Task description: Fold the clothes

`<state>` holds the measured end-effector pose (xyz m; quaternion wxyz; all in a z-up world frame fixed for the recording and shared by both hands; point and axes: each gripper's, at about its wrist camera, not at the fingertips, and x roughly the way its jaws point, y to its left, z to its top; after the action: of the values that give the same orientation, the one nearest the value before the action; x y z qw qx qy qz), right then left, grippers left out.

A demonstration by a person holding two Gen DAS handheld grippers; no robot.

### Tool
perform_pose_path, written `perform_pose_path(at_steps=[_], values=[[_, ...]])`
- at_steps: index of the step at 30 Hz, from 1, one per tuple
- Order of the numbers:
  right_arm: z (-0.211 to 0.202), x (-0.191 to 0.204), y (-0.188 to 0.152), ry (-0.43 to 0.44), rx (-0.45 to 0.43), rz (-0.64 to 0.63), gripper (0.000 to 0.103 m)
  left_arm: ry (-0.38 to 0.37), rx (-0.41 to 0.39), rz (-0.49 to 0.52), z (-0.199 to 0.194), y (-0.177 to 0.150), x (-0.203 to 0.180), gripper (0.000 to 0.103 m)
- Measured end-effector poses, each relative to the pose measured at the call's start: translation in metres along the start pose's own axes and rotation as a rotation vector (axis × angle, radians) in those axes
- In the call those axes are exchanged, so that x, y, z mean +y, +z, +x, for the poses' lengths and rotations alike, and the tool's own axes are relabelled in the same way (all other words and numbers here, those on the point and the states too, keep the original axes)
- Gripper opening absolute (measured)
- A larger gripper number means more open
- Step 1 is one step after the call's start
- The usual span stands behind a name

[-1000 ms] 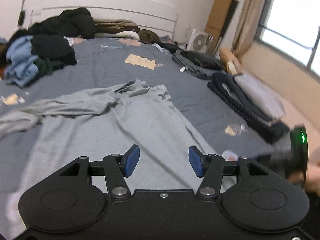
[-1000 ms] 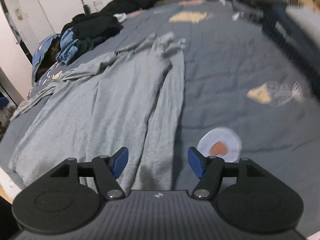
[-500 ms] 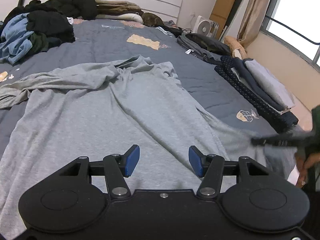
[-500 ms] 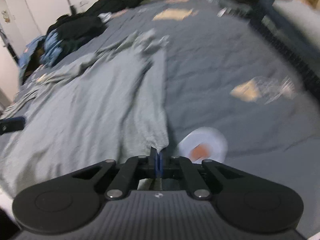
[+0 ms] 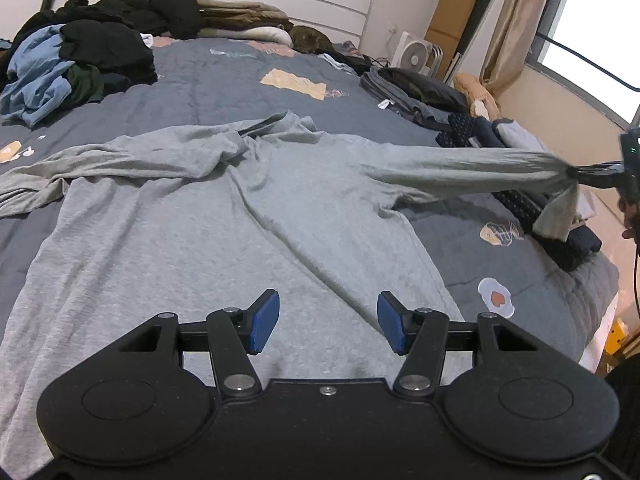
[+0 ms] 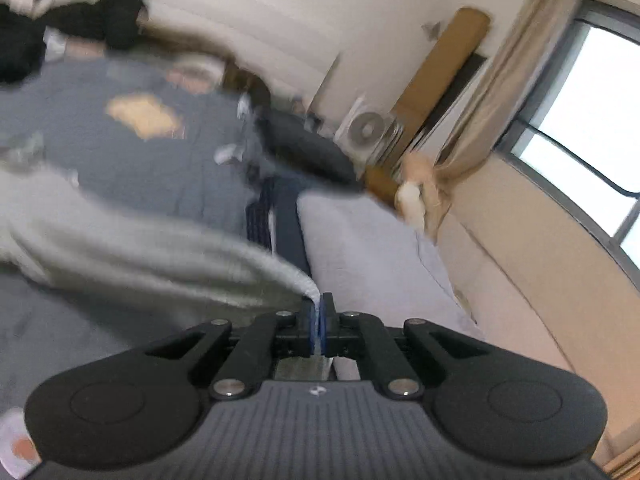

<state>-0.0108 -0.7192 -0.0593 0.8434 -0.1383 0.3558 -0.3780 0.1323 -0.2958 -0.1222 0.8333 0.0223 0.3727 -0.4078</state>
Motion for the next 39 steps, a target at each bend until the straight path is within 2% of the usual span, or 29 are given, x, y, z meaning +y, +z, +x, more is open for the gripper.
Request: perform_pose_path(at_steps=[2, 4, 5, 7, 9, 11, 17, 22, 26, 31, 33, 37, 39], values=[[0.014, 0.007, -0.003, 0.017, 0.064, -0.024, 0.006, 0.003, 0.005, 0.006, 0.001, 0.0, -0.001, 0.054], [0.014, 0.016, -0.006, 0.053, 0.089, -0.005, 0.007, 0.008, 0.002, 0.007, -0.001, 0.0, -0.001, 0.054], [0.013, 0.02, -0.007, 0.071, 0.099, 0.006, 0.01, 0.011, 0.0, 0.007, -0.002, 0.0, 0.0, 0.054], [-0.003, 0.028, -0.004, 0.112, 0.053, 0.053, 0.023, 0.02, -0.01, 0.003, -0.005, 0.001, 0.001, 0.054], [-0.019, 0.035, 0.0, 0.153, 0.008, 0.1, 0.051, 0.029, -0.02, 0.0, -0.008, 0.002, 0.001, 0.054], [-0.035, 0.044, 0.003, 0.196, -0.037, 0.146, 0.056, 0.038, -0.029, -0.004, -0.011, 0.003, 0.002, 0.054], [-0.068, 0.115, 0.011, 0.494, -0.12, 0.223, 0.059, 0.111, -0.068, 0.031, -0.024, 0.003, 0.003, 0.054], [-0.052, 0.157, 0.021, 0.731, -0.127, 0.344, 0.061, 0.204, -0.126, 0.106, -0.035, 0.002, 0.005, 0.054], [-0.041, 0.177, 0.031, 0.863, -0.117, 0.391, 0.061, 0.276, -0.166, 0.122, -0.034, 0.003, 0.01, 0.054], [-0.033, 0.193, 0.031, 0.902, -0.148, 0.404, 0.061, 0.37, -0.204, 0.118, -0.027, 0.009, 0.015, 0.054], [-0.03, 0.197, 0.031, 0.921, -0.134, 0.403, 0.061, 0.404, -0.218, 0.116, -0.023, 0.012, 0.018, 0.054], [-0.033, 0.195, 0.035, 0.946, -0.137, 0.37, 0.061, 0.368, -0.191, 0.162, -0.005, 0.044, 0.024, 0.053], [-0.034, 0.189, 0.04, 0.952, -0.148, 0.372, 0.061, 0.331, -0.161, 0.175, 0.012, 0.068, 0.032, 0.048]])
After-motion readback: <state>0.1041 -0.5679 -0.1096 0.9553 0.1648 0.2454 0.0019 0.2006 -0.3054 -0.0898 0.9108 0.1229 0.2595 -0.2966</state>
